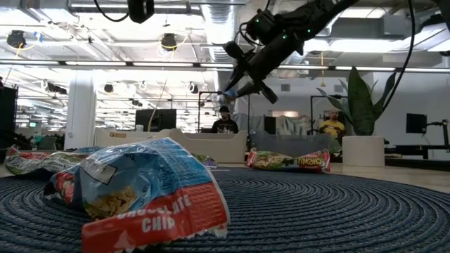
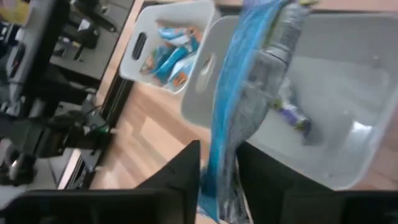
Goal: Pick and place Granola Bars by type
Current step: Put the blue granola bar into the gray bin
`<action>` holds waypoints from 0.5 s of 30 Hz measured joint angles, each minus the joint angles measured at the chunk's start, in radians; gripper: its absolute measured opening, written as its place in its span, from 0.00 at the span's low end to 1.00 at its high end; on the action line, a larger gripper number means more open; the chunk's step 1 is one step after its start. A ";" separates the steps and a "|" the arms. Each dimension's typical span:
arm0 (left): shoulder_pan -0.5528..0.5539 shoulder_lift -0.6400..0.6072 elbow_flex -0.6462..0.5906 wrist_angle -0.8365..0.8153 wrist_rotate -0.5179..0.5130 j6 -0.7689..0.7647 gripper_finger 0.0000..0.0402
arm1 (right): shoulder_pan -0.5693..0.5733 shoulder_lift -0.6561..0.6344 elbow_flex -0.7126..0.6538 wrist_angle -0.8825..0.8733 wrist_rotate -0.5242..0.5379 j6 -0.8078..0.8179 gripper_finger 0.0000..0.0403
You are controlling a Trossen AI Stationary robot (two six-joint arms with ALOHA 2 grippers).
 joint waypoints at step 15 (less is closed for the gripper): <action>0.000 0.000 0.000 0.000 -0.015 -0.001 0.40 | 0.034 -0.005 0.000 0.053 -0.074 -0.019 0.55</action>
